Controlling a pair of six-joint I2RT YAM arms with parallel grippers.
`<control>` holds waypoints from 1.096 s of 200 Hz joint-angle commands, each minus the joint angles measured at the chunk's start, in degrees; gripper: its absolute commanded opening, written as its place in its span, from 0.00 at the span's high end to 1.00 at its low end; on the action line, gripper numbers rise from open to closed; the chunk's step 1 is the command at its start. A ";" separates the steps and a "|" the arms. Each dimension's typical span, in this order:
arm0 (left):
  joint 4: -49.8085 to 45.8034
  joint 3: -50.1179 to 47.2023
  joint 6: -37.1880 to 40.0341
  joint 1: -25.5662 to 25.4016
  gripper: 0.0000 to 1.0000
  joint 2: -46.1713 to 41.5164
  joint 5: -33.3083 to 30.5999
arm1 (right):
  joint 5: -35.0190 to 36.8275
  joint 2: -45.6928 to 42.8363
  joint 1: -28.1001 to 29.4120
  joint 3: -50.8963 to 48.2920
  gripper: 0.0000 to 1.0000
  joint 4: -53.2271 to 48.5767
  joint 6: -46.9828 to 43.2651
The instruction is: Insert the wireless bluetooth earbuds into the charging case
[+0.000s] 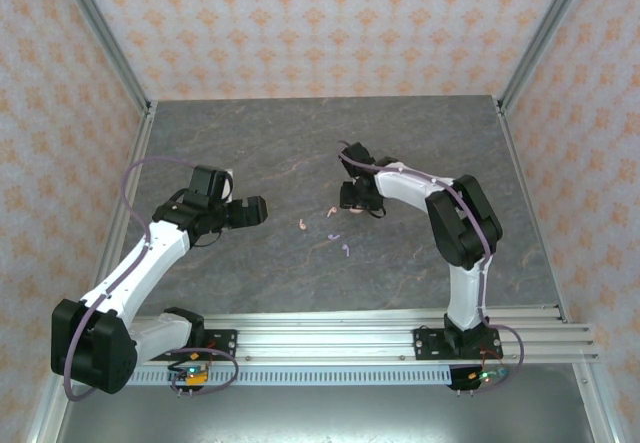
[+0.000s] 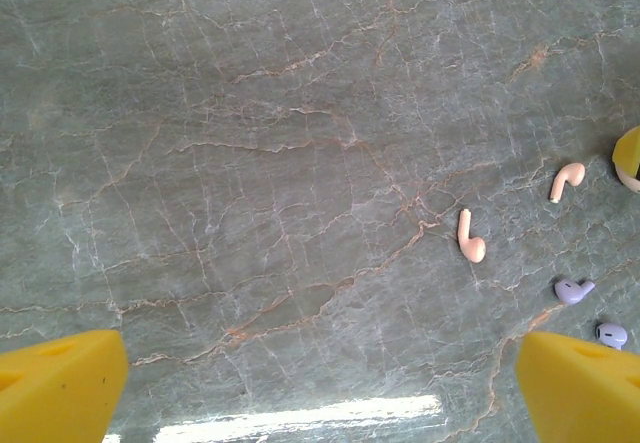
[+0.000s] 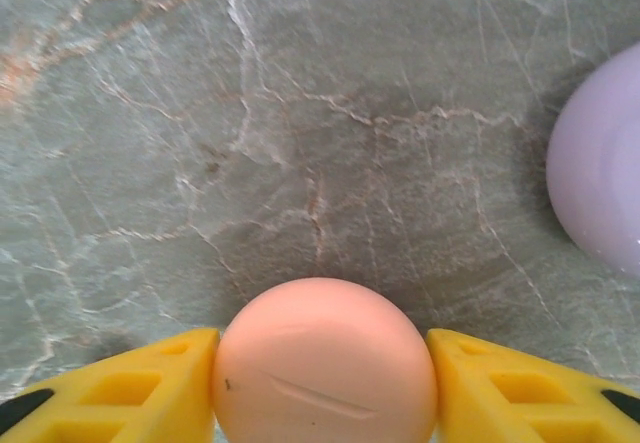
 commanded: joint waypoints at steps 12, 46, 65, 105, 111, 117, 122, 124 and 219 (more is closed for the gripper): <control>-1.43 1.45 0.84 -0.26 0.00 0.34 -1.77 | -0.45 2.25 0.42 5.05 0.48 -2.26 0.28; -1.68 1.54 0.80 -0.22 0.00 0.16 -1.47 | -3.30 6.47 0.36 11.02 0.48 -3.83 -1.31; -1.73 1.57 0.81 -0.22 0.00 -0.10 -1.32 | -5.46 9.72 0.42 15.29 0.49 -4.90 -1.69; -1.92 1.50 0.72 -0.23 0.00 -0.19 -1.21 | -8.32 15.84 0.39 23.79 0.49 -7.69 -1.85; -1.74 1.38 0.72 -0.22 0.00 -0.20 -1.07 | -8.44 16.55 0.42 24.84 0.49 -8.16 -1.88; -1.65 1.28 0.70 -0.26 0.00 -0.15 -0.98 | -8.52 17.13 0.38 25.65 0.49 -8.54 -1.94; -1.53 1.20 0.63 -0.25 0.00 -0.11 -0.84 | -8.56 17.72 0.42 26.31 0.49 -8.98 -1.97; -1.48 1.25 0.63 -0.22 0.00 -0.06 -0.79 | -8.76 17.94 0.41 26.53 0.49 -9.07 -1.94; 5.61 3.51 -0.51 -0.21 0.00 7.35 6.56 | -8.78 15.27 0.36 27.08 0.29 -10.22 -3.50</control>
